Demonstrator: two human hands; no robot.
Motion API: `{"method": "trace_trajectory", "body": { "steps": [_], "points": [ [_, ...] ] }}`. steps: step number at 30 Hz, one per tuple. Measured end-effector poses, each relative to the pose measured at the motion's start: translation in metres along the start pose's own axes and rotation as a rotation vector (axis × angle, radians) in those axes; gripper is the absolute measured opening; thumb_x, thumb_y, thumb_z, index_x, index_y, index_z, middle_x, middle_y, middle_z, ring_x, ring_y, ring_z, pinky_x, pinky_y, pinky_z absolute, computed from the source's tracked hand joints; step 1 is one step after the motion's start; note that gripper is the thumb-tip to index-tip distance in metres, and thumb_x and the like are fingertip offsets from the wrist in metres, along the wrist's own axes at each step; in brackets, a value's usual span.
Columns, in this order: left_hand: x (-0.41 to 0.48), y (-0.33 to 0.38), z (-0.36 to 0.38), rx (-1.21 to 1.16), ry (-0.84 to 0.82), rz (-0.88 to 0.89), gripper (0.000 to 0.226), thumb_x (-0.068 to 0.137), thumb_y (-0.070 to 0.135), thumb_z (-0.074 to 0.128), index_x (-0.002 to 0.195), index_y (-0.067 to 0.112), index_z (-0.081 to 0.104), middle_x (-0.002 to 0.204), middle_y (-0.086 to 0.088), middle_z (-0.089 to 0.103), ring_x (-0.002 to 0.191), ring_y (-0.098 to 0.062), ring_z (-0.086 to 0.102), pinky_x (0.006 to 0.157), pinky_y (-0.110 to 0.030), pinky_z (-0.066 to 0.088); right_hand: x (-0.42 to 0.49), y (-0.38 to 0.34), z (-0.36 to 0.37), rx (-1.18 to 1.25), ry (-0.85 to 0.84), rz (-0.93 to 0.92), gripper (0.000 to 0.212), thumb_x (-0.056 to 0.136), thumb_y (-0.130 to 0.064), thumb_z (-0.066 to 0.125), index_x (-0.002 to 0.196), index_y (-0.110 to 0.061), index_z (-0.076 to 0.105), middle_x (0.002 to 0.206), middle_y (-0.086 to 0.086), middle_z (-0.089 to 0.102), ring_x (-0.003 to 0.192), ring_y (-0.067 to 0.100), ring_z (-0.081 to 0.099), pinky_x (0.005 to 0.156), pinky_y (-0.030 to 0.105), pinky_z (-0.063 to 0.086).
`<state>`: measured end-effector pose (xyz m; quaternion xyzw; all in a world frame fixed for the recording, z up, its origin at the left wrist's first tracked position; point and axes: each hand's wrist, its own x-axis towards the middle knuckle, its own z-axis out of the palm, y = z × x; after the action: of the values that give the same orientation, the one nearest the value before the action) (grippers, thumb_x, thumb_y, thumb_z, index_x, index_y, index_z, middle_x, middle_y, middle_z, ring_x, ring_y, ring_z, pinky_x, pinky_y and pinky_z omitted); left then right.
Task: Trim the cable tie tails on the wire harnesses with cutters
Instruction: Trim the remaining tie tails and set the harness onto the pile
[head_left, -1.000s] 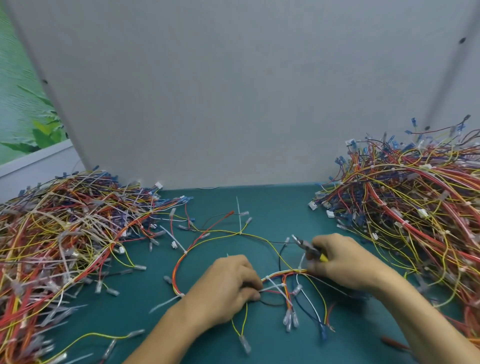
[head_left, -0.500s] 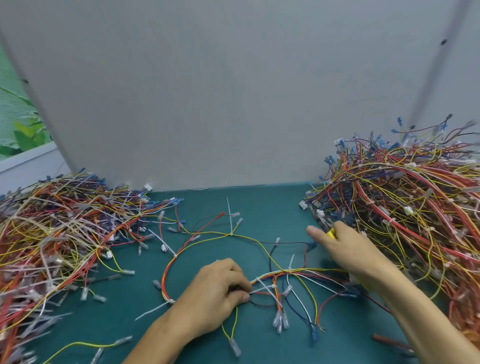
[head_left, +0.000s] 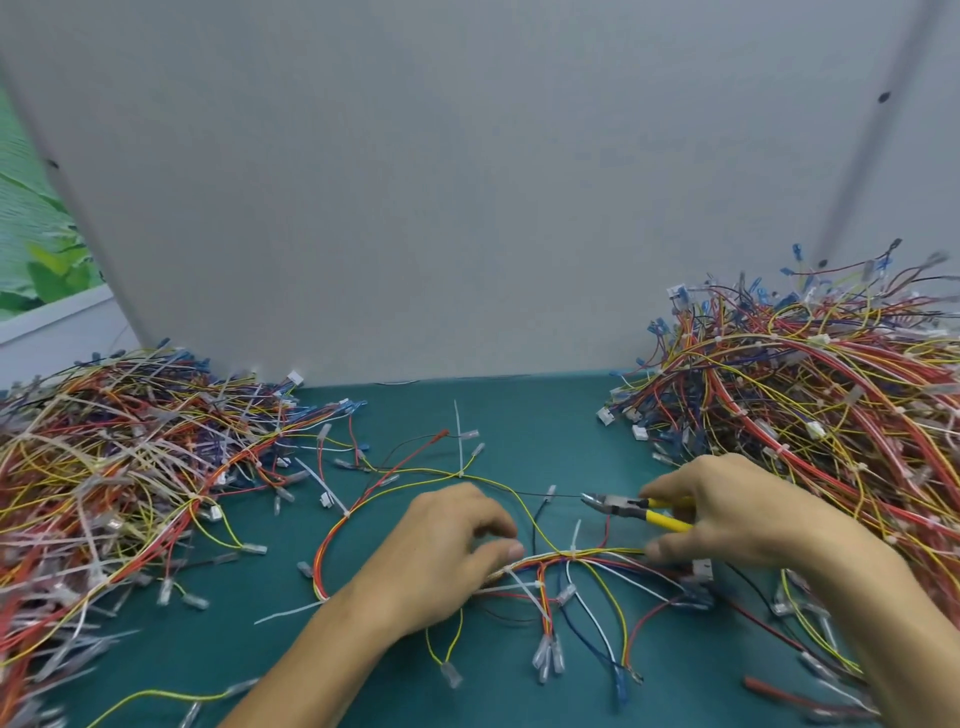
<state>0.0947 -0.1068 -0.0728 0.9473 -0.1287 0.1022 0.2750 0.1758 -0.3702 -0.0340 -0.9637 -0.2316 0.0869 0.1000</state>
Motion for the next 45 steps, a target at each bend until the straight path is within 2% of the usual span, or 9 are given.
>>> {"method": "trace_trajectory", "body": {
  "steps": [4,8,12,18,25,30,35,42,45],
  "points": [
    [0.030,0.013,0.010,-0.029,-0.041,0.047,0.026,0.084,0.031,0.070,0.108,0.021,0.068,0.101,0.006,0.065,0.093,-0.005,0.058,0.085,-0.017,0.043,-0.001,0.000,0.004,-0.089,-0.044,-0.010,0.032,0.064,-0.066,0.073,0.084,-0.043,0.063,0.065,-0.012,0.055,0.066,0.007,0.054,0.059,0.022,0.043],
    [0.044,0.012,0.026,-0.140,-0.098,0.005,0.028,0.079,0.027,0.076,0.105,0.019,0.069,0.097,0.004,0.070,0.089,-0.007,0.062,0.083,-0.020,0.048,-0.002,-0.002,0.011,-0.200,-0.051,-0.001,0.058,0.062,-0.064,0.071,0.112,-0.036,0.061,0.090,-0.013,0.063,0.086,0.012,0.059,0.077,0.030,0.053],
    [0.044,0.006,0.042,-0.247,-0.085,-0.047,0.010,0.082,0.025,0.073,0.091,0.021,0.072,0.085,0.006,0.072,0.079,-0.004,0.064,0.079,-0.022,0.050,-0.003,-0.003,0.015,-0.157,-0.089,-0.025,0.057,0.066,-0.055,0.071,0.120,-0.037,0.061,0.092,-0.012,0.061,0.088,0.015,0.060,0.079,0.029,0.053],
    [0.040,0.004,0.055,-0.298,-0.009,-0.073,0.005,0.086,0.024,0.067,0.084,0.022,0.072,0.070,0.006,0.066,0.062,0.000,0.051,0.066,-0.018,0.043,0.002,0.004,0.016,-0.121,-0.046,-0.062,0.047,0.066,-0.051,0.071,0.110,-0.035,0.067,0.062,-0.015,0.050,0.064,0.006,0.048,0.064,0.023,0.046],
    [0.041,0.002,0.058,-0.343,0.001,-0.096,0.006,0.086,0.024,0.068,0.082,0.023,0.071,0.071,0.005,0.067,0.062,-0.001,0.051,0.066,-0.017,0.042,0.009,0.006,0.019,-0.119,0.005,-0.103,0.051,0.067,-0.052,0.070,0.116,-0.039,0.066,0.068,-0.017,0.054,0.067,0.003,0.051,0.063,0.019,0.044],
    [0.040,0.001,0.059,-0.368,-0.010,-0.110,0.007,0.086,0.024,0.067,0.079,0.024,0.070,0.073,-0.001,0.068,0.061,-0.003,0.051,0.066,-0.022,0.045,0.009,0.008,0.021,-0.125,0.001,-0.120,0.051,0.067,-0.052,0.069,0.117,-0.041,0.066,0.075,-0.015,0.057,0.072,0.004,0.054,0.070,0.022,0.051],
    [0.040,0.002,0.059,-0.399,-0.024,-0.127,0.011,0.086,0.022,0.067,0.077,0.028,0.068,0.069,0.007,0.066,0.060,-0.001,0.051,0.065,-0.019,0.045,0.011,0.008,0.022,-0.137,0.011,-0.133,0.050,0.068,-0.051,0.069,0.117,-0.043,0.065,0.078,-0.015,0.056,0.074,0.006,0.052,0.073,0.024,0.052],
    [0.040,0.003,0.058,-0.400,-0.026,-0.122,0.010,0.087,0.021,0.067,0.078,0.026,0.069,0.063,0.013,0.062,0.058,0.001,0.050,0.062,-0.016,0.042,0.010,0.007,0.023,-0.153,-0.002,-0.133,0.042,0.073,-0.048,0.069,0.114,-0.040,0.065,0.082,-0.013,0.059,0.078,0.009,0.052,0.064,0.021,0.039],
    [0.040,0.003,0.058,-0.401,-0.024,-0.122,0.010,0.087,0.021,0.067,0.077,0.026,0.069,0.061,0.014,0.060,0.056,0.003,0.048,0.060,-0.012,0.040,0.010,0.006,0.024,-0.138,-0.006,-0.140,0.033,0.074,-0.047,0.069,0.106,-0.038,0.067,0.067,-0.017,0.047,0.074,0.009,0.049,0.060,0.022,0.035]
  ]
}}
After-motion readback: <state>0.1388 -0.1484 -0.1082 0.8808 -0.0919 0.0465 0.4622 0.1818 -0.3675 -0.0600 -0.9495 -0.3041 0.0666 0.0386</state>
